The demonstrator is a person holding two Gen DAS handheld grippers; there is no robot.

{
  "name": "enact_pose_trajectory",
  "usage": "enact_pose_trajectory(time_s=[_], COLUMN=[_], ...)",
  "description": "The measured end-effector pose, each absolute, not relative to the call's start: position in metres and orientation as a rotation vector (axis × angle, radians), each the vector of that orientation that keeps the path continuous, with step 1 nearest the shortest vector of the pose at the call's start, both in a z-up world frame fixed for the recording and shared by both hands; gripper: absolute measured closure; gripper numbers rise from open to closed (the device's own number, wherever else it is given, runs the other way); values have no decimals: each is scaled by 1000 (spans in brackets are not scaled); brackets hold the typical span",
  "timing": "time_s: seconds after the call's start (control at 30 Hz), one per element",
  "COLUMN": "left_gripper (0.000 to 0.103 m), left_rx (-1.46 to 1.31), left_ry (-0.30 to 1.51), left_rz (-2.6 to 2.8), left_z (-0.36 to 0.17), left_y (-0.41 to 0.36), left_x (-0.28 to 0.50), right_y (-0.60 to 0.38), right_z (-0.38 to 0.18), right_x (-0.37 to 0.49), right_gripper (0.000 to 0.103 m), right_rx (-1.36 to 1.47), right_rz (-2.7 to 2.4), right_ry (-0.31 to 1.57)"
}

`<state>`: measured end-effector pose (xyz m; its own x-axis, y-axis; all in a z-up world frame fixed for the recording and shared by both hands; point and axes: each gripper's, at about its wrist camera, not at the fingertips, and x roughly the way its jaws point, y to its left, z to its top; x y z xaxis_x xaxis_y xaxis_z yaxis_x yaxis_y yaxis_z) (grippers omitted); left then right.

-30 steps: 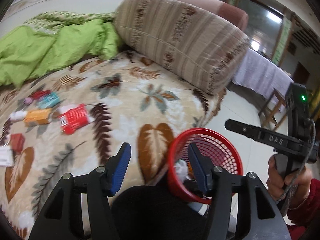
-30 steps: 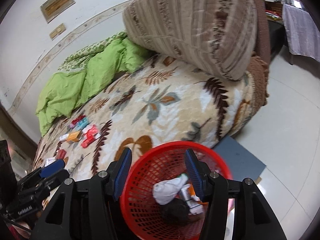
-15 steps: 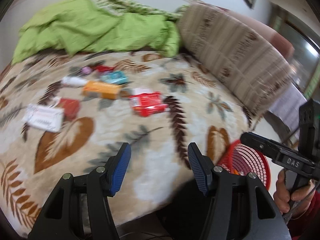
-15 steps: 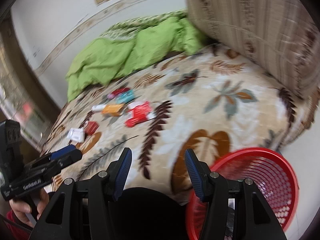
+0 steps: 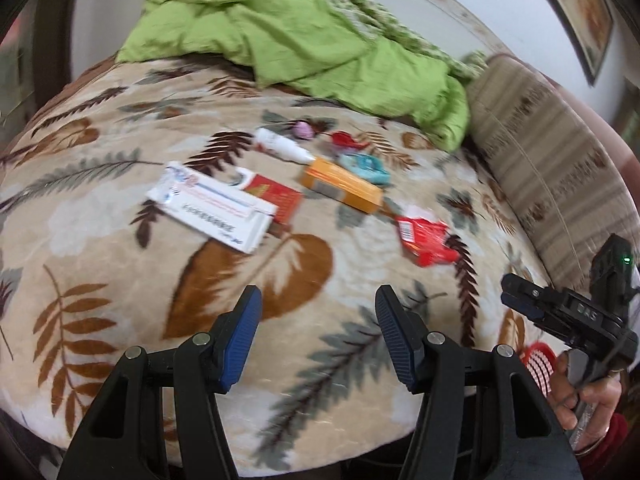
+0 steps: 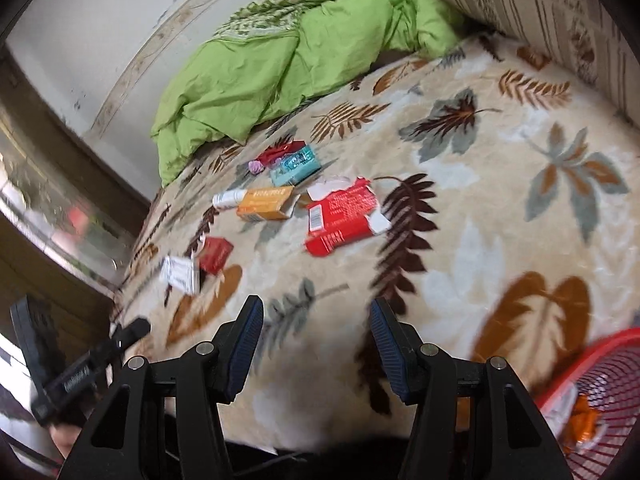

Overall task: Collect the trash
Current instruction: 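Move both open tools back over the trash on the bed, then grasp the white medicine box with the left tool while the right tool grasps the red torn wrapper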

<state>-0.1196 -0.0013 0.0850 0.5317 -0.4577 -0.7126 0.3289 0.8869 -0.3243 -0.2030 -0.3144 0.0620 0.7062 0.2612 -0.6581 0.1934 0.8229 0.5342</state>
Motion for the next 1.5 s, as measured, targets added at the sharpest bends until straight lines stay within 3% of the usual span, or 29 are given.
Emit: enact_pose_trajectory(time_s=[0.57,0.7,0.9,1.03,1.27,1.5], left_gripper=[45,45,44,38,30,21], left_rx=[-207,-231,-329,-471,-637,-570], left_ry=[926,934,976,1022,1040,1043], left_rz=[-411,-390,-306,-181,3,66], left_z=[66,64,54,43,30,25], left_y=[24,27,36,45,42,27], left_x=[-92,-85,-58,-35,-2,26], right_y=[-345,-343,-325,-295,-271,-277], right_z=[2,-2,17,51,61,58], right_x=[-101,-91,-111,-135,-156,-154], right_gripper=[44,78,88,88,88,88], right_rx=[934,888,781,626,563,595], right_rz=[-139,-177,-117,-54,18,26], right_ry=[847,864,781,667,622,626])
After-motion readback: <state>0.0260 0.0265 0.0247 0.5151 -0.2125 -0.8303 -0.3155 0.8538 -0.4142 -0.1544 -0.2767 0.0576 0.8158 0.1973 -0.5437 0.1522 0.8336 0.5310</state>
